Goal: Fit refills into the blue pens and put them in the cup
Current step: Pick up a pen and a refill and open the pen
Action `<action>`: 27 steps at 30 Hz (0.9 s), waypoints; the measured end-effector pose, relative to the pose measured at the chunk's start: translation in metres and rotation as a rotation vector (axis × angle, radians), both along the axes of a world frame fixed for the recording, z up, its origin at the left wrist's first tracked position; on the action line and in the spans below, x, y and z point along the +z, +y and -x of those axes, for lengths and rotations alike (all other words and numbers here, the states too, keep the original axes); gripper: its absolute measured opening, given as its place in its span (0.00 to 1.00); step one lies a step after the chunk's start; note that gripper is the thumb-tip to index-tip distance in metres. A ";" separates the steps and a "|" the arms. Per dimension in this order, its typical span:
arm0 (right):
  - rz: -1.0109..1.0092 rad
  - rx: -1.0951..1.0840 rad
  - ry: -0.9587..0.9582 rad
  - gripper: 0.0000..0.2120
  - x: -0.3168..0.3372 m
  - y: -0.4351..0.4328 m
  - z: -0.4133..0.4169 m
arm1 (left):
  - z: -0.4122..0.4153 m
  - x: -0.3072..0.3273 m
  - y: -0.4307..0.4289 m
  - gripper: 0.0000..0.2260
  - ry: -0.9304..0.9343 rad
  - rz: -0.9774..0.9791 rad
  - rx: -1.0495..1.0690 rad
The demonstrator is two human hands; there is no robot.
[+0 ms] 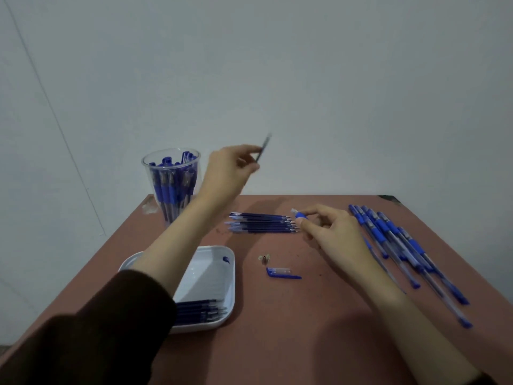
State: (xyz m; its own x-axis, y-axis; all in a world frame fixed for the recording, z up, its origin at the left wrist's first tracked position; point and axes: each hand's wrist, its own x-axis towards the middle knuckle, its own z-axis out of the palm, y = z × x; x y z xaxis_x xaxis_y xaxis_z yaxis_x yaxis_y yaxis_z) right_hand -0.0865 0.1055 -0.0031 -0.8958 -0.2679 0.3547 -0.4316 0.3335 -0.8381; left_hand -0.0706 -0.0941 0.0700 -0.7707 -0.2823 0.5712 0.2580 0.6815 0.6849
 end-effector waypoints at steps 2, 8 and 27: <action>-0.065 -0.026 0.061 0.03 0.001 0.002 -0.001 | 0.023 -0.015 -0.004 0.13 -0.194 0.236 -0.014; -0.218 -0.066 0.170 0.03 0.005 0.002 -0.006 | 0.058 -0.044 -0.011 0.09 -0.459 0.588 -0.062; -0.232 -0.041 0.159 0.03 0.006 -0.002 -0.013 | 0.030 -0.039 -0.007 0.11 -0.465 0.496 -0.146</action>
State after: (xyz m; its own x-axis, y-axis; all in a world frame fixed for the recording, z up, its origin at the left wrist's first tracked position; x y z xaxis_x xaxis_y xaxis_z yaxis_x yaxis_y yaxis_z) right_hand -0.0733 0.1030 0.0033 -0.8455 -0.3230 0.4252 -0.5338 0.5283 -0.6602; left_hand -0.1008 -0.1009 0.0313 -0.9770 0.0520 0.2068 0.1260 0.9232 0.3631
